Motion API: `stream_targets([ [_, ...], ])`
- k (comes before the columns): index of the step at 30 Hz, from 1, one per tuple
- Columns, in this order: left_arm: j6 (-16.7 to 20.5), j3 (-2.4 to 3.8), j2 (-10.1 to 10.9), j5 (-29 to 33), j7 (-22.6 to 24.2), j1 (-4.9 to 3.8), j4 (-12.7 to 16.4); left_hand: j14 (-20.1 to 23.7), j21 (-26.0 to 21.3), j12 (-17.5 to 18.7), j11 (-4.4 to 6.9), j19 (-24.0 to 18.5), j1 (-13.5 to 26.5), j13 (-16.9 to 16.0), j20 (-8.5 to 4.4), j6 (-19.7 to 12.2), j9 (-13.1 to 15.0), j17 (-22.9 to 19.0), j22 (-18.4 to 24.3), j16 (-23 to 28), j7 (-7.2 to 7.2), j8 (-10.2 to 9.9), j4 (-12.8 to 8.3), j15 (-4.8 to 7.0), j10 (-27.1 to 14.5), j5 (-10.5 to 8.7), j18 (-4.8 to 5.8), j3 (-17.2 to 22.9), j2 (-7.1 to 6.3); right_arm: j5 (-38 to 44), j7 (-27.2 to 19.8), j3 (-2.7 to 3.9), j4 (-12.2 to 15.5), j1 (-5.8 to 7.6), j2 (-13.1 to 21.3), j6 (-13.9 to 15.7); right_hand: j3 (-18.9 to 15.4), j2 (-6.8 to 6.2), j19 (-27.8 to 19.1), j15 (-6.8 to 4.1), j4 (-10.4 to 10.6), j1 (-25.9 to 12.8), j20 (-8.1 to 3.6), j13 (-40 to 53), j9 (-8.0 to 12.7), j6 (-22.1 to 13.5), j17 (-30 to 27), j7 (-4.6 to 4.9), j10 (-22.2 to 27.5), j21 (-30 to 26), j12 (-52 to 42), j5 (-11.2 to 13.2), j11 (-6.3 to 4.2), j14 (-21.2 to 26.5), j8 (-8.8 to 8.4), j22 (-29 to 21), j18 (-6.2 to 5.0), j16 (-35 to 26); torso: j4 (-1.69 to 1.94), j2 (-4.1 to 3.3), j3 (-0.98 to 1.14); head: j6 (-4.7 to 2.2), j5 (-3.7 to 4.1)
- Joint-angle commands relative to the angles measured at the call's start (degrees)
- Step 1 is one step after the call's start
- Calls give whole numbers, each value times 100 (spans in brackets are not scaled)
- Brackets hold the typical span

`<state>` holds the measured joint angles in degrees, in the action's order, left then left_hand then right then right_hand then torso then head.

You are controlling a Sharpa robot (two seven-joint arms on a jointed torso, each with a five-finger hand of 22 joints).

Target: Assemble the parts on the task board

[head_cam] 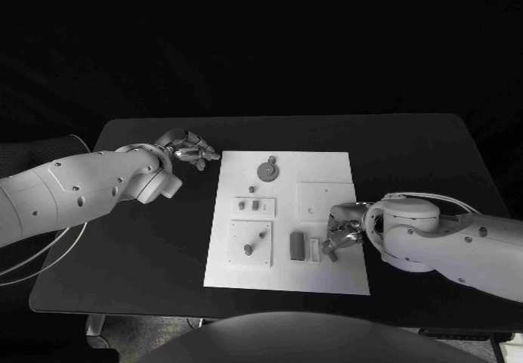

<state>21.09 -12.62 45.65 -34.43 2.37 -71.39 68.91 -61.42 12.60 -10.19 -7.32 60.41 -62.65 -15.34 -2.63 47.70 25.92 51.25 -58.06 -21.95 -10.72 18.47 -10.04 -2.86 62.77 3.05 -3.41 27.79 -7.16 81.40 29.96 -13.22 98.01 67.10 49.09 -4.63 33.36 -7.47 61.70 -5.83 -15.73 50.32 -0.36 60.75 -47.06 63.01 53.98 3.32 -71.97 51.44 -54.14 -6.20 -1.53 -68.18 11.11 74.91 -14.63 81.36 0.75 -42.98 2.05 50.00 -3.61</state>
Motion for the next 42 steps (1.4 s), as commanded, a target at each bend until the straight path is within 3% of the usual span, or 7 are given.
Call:
stream_targets([
  [1,-65,2,-7,-10,7,-4,15,-24,-35,29,-15,39,53,-6,-17,-37,-9,7,-7,29,13,29,35,-1,-11,7,-79,11,-11,175,211,-53,-88,-53,30,-216,-3,-47,-21,12,0,6,34,6,1017,-214,7,179,28,-31,-26,25,24,22,-31,8,-37,-36,-1,-2,2,0,-4],
  [13,-68,2,-3,-10,4,-4,16,-23,-38,30,-16,38,52,-6,-17,-39,-11,11,-9,34,12,30,36,-2,-13,7,-79,11,-13,663,279,-54,-55,-53,-23,-282,-4,-110,-35,16,42,-2,47,13,1030,-233,15,189,52,-39,-30,71,34,42,-30,7,-37,-40,-4,-1,1,0,-1],
  [20,-71,2,-5,-18,0,-4,19,-24,-39,31,-17,38,52,-6,-17,-40,-11,13,-10,36,12,30,37,-2,-13,7,-79,10,-14,1039,407,-65,-81,-53,-149,-593,162,-512,-45,31,756,-277,52,16,1056,-234,43,179,81,-55,-41,234,28,69,11,4,-37,-35,-3,0,-1,0,9],
  [27,-82,2,-3,-37,-5,-5,19,-25,-40,31,-17,38,51,-7,-17,-40,-12,16,-12,38,12,31,37,-2,-13,7,-79,10,-15,1197,423,-98,-110,-57,-210,-783,196,-521,-51,39,900,-248,36,22,1047,-208,58,167,73,-32,-58,249,13,65,51,26,-37,-16,0,-2,-1,0,15],
  [31,-81,2,-5,-39,-6,-5,19,-25,-40,31,-16,39,50,-7,-17,-39,-12,17,-12,39,12,31,37,-2,-12,7,-80,10,-14,1187,380,-98,-105,-60,-215,-858,92,-275,-78,63,711,-91,28,30,1036,-189,75,156,60,2,-77,134,-3,59,92,63,-37,11,3,-1,0,0,8],
  [36,-81,2,-4,-43,-11,-5,19,-26,-40,30,-16,39,48,-8,-17,-39,-12,18,-13,40,12,32,37,-2,-12,7,-80,11,-14,1098,306,-97,-103,-60,-202,-930,-15,359,-104,129,97,217,38,23,1046,-119,89,133,-1,40,-96,-271,-27,36,156,87,-37,38,3,-1,0,0,9],
  [42,-81,2,-3,-64,-26,-5,19,-27,-41,31,-16,39,46,-8,-17,-39,-12,20,-14,42,13,33,36,-2,-12,7,-80,11,-14,817,277,-97,-111,-62,-157,-859,70,715,-101,183,-100,573,50,11,1065,-61,106,105,-73,72,-110,-580,-44,1,202,92,-37,62,1,-1,0,0,7],
])
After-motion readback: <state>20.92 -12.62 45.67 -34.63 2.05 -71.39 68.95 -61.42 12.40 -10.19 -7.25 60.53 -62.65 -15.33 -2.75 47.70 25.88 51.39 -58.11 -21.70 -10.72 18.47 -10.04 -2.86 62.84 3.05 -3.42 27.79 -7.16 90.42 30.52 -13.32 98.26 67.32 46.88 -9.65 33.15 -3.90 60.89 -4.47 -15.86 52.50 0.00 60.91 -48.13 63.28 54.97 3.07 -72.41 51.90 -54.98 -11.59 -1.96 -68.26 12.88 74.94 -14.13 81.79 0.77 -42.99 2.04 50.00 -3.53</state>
